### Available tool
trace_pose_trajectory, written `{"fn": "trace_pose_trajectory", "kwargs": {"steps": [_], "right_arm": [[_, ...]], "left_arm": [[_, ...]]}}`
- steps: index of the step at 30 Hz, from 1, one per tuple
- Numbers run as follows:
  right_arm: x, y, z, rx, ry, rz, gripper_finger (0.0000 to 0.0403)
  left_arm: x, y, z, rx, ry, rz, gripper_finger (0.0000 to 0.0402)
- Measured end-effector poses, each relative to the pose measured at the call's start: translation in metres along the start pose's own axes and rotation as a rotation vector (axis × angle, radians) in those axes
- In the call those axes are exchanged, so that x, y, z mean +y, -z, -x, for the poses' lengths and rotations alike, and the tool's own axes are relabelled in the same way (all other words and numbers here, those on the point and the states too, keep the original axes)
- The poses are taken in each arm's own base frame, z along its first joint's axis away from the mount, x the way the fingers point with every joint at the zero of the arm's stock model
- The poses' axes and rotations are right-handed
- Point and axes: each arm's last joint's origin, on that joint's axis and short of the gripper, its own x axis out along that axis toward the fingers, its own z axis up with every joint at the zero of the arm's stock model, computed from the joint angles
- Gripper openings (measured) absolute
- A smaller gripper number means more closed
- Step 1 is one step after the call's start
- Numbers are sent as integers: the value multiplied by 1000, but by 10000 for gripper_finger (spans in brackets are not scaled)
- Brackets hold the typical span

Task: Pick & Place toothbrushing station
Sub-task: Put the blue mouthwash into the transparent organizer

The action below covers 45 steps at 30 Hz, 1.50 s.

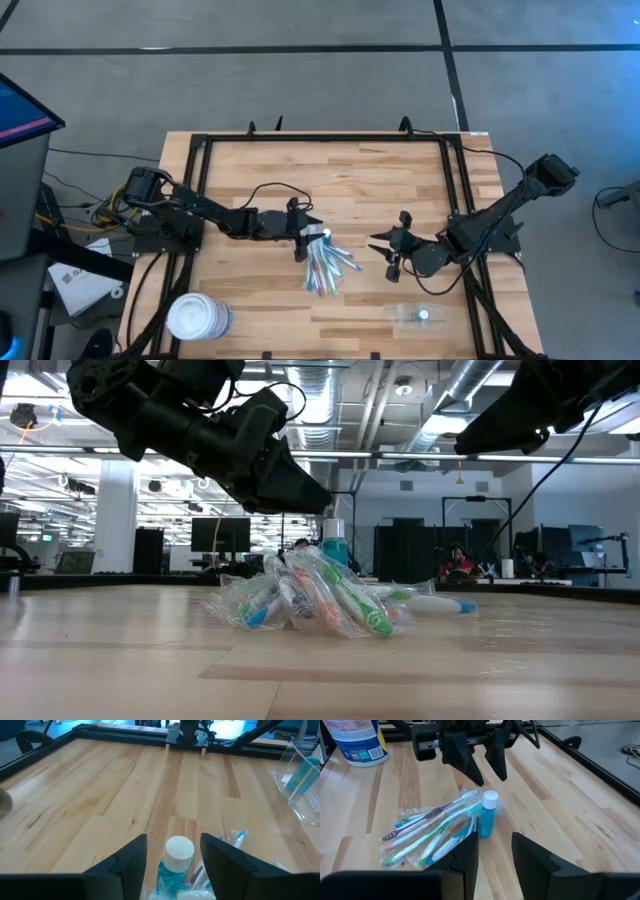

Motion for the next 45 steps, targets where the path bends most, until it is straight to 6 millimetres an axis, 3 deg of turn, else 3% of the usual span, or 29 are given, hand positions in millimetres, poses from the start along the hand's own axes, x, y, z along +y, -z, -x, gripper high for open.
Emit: {"fn": "trace_pose_trajectory", "kwargs": {"steps": [7, 30, 37, 45], "right_arm": [[0, 0, 0, -1, 2, -3, 107], [-1, 0, 0, -1, 3, -3, 107], [0, 0, 0, -1, 3, -2, 107], [-1, 0, 0, 0, 4, -2, 107]], "left_arm": [[0, 15, -10, 26, -5, -8, 191], [-6, 14, -26, -6, -1, -2, 190], [-5, 17, -27, 4, -3, -7, 158], [-5, 17, -27, 4, -3, -8, 88]]}}
